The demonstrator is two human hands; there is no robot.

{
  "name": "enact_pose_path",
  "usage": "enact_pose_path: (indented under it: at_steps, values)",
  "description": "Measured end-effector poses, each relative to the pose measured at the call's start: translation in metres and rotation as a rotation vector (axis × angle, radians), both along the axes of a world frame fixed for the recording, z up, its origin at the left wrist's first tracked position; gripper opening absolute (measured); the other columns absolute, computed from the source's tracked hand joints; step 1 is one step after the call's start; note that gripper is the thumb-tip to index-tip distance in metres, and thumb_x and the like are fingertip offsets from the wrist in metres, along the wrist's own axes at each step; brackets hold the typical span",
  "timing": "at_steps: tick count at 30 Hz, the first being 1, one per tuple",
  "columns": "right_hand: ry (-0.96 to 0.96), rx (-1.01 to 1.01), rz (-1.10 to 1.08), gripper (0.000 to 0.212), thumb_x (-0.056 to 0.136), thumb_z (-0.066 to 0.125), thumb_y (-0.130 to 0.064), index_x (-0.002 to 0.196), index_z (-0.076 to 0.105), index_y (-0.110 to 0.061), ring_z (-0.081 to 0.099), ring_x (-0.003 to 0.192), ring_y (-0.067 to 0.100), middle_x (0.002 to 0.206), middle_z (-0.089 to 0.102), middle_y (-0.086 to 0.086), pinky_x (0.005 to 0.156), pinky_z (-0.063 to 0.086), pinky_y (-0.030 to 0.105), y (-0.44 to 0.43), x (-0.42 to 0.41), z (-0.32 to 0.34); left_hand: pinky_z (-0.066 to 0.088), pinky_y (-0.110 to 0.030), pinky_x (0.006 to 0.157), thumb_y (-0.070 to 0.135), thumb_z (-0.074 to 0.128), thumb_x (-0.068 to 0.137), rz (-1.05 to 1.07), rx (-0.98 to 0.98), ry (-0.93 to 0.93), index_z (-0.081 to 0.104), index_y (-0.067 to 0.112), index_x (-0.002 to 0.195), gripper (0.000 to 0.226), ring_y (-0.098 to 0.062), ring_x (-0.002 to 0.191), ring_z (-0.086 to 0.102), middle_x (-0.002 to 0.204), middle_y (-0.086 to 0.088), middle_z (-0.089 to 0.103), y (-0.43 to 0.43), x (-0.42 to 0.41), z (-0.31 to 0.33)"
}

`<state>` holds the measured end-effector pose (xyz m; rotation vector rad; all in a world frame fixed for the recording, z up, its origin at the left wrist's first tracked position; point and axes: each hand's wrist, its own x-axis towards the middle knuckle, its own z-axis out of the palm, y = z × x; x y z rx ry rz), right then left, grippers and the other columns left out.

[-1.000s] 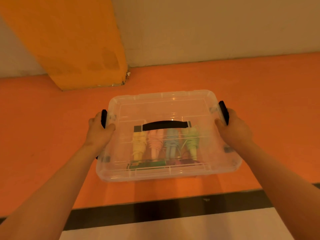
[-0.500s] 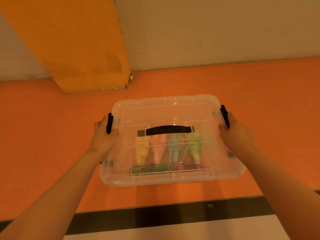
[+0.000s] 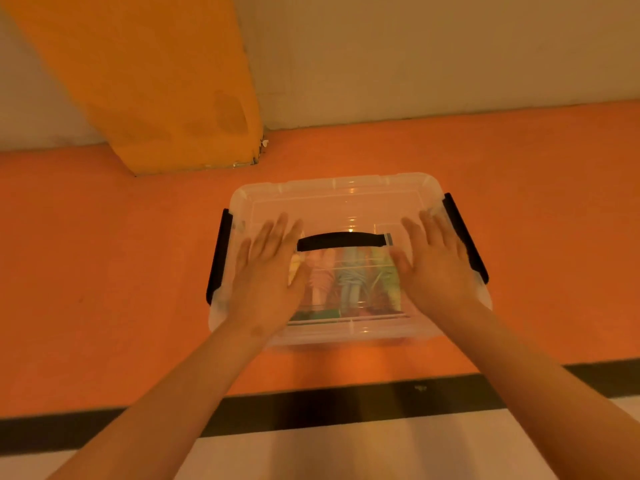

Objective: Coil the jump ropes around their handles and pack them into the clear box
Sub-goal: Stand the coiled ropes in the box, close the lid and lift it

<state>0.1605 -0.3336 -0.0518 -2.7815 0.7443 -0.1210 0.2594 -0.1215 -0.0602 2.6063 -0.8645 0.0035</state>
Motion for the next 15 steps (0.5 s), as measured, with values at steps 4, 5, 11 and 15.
enact_pose_path:
  at_steps: [4,5,11,15]
  values:
    - [0.134,-0.062,0.153,0.079,0.080,-0.010,-0.063,0.150,0.005,-0.031,-0.012,0.146,0.026,0.159,-0.008,0.006,0.116,-0.006,0.045,0.043,-0.015,-0.017,-0.013,-0.038,0.117,0.073,-0.014,0.078,-0.057,0.180,0.046,-0.017,0.042,0.142,0.072,-0.008,0.142,-0.024,0.150,0.015,-0.026,-0.001,-0.033,-0.013]
    - [0.148,-0.064,0.154,0.084,0.075,-0.014,-0.064,0.150,0.004,-0.032,-0.012,0.145,0.026,0.159,-0.009,0.006,0.116,-0.007,0.046,0.043,-0.014,-0.021,-0.013,-0.039,0.118,0.075,-0.023,0.073,-0.053,0.203,0.026,-0.019,0.042,0.140,0.075,-0.009,0.142,-0.025,0.150,0.015,-0.025,0.000,-0.036,-0.016]
    - [0.163,-0.094,0.185,0.086,0.071,-0.016,-0.064,0.150,0.002,-0.034,-0.014,0.145,0.024,0.159,-0.011,0.005,0.117,-0.006,0.045,0.032,0.000,-0.025,-0.009,-0.041,0.119,0.066,-0.012,0.078,-0.011,0.234,-0.011,-0.006,0.036,0.149,0.077,-0.009,0.142,-0.021,0.154,0.011,-0.017,-0.011,-0.029,-0.016]
    - [0.159,-0.089,0.194,0.088,0.070,-0.015,-0.065,0.150,0.003,-0.034,-0.015,0.145,0.023,0.159,-0.011,0.004,0.117,-0.007,0.044,0.028,0.017,-0.024,-0.007,-0.042,0.120,0.065,-0.011,0.076,0.001,0.260,-0.013,-0.004,0.035,0.150,0.080,-0.011,0.146,-0.016,0.160,0.008,-0.010,-0.014,-0.015,-0.014]
